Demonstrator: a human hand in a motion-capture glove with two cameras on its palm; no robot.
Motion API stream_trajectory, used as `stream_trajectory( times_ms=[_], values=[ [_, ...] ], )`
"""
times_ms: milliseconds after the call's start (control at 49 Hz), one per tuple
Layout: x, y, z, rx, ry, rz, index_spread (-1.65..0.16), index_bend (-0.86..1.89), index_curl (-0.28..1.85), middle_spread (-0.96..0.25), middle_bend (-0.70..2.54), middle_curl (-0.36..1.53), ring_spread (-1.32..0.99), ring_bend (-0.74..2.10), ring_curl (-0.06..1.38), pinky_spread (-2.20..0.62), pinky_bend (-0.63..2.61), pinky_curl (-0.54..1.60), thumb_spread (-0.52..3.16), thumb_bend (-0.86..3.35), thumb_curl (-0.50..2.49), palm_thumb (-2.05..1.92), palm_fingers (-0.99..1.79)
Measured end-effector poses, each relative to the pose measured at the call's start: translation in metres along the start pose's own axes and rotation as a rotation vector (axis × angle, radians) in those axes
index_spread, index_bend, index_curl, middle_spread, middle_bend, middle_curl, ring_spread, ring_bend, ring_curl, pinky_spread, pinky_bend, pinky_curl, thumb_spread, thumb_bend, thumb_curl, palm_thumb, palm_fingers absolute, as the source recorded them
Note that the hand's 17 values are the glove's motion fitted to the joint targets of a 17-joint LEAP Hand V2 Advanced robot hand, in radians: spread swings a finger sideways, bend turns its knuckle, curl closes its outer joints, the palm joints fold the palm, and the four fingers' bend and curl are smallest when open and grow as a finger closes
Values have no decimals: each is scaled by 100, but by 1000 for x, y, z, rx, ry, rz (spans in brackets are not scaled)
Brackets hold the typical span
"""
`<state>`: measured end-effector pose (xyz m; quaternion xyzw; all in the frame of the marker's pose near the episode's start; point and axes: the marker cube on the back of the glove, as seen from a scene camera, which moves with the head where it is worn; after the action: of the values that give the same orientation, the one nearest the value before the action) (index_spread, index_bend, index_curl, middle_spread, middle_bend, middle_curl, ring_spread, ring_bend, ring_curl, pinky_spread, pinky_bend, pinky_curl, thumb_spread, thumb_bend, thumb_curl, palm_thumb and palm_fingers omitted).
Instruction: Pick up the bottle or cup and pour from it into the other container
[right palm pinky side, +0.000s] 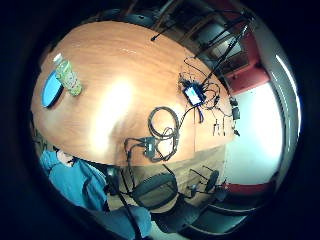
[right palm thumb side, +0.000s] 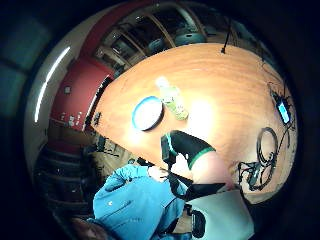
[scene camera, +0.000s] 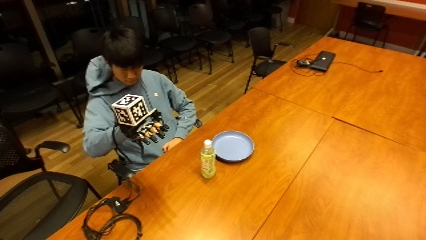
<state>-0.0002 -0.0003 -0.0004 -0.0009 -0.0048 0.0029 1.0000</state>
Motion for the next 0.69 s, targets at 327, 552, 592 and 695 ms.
stream_trajectory(
  times_ms=[327,552,592,695],
  values=[
    [15,-7,-14,-25,-52,0,-29,14,13,4,22,17,13,36,15,20,49,16,89,11,21,44,21],
    [23,-16,6,-2,-130,-19,-31,14,17,5,22,23,14,38,19,22,51,19,97,3,27,48,19],
    [24,-19,12,9,-145,-28,-31,14,17,5,21,23,14,38,19,22,51,19,98,2,28,49,18],
    [23,-23,34,49,-212,-54,-31,14,18,5,21,25,14,40,21,22,51,20,97,-1,30,51,18]
  ],
)
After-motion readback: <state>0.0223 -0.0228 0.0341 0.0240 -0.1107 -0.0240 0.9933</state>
